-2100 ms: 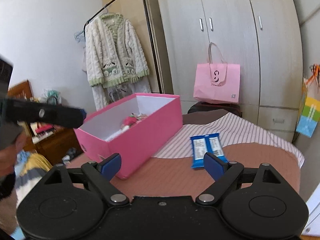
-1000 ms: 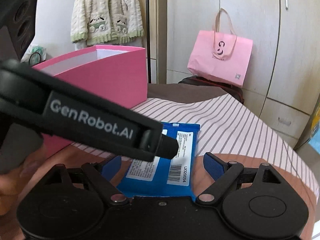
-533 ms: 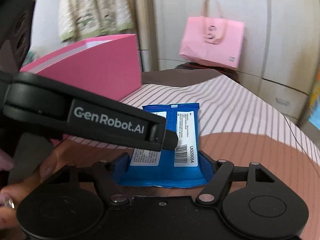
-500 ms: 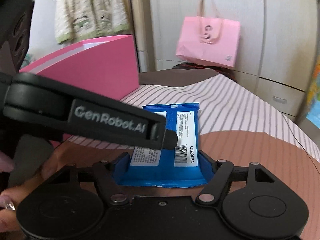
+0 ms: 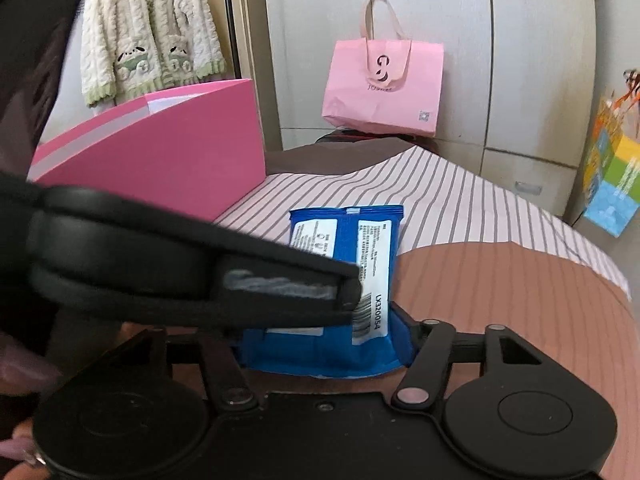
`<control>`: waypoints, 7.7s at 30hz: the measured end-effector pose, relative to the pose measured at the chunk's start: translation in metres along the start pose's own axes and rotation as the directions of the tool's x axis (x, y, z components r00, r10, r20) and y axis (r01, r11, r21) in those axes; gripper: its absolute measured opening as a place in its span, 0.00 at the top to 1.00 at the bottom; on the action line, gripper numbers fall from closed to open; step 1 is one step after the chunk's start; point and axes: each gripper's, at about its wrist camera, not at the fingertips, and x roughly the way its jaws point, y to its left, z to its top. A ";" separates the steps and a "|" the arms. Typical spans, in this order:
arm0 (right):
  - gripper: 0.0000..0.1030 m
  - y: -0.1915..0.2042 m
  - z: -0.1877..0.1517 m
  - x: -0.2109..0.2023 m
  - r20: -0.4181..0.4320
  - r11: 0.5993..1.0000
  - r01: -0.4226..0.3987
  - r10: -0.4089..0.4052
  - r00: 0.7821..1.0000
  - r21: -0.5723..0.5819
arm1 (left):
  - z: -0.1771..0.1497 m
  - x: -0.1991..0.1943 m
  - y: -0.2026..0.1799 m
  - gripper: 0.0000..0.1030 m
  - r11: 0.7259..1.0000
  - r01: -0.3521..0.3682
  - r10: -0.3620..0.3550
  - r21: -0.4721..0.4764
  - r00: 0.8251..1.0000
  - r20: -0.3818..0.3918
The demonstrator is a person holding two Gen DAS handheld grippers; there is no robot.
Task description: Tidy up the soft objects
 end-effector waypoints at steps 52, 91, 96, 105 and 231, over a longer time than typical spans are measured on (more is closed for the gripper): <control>0.44 0.143 -0.075 -0.174 0.115 0.999 -0.035 0.030 0.993 0.040 | -0.119 -0.239 0.021 0.65 0.982 0.012 -0.032 0.188 0.994 0.100; 0.41 0.199 0.119 0.002 -0.036 0.971 -0.229 0.232 0.972 0.068 | 0.074 -0.173 0.200 0.60 1.000 -0.002 0.003 -0.029 0.999 0.046; 0.37 0.201 0.130 0.006 -0.063 0.980 -0.198 0.197 0.978 -0.005 | 0.074 -0.165 0.206 0.56 0.996 0.015 -0.011 -0.094 0.999 0.036; 0.26 0.187 0.117 -0.038 0.051 0.986 -0.156 0.159 0.986 -0.064 | 0.051 -0.210 0.183 0.46 0.998 -0.055 0.061 -0.040 0.983 0.175; 0.00 0.128 -0.059 -0.252 0.201 0.916 0.346 -0.384 0.901 0.202 | -0.109 -0.305 0.054 0.00 0.926 -0.350 0.267 0.141 0.871 0.412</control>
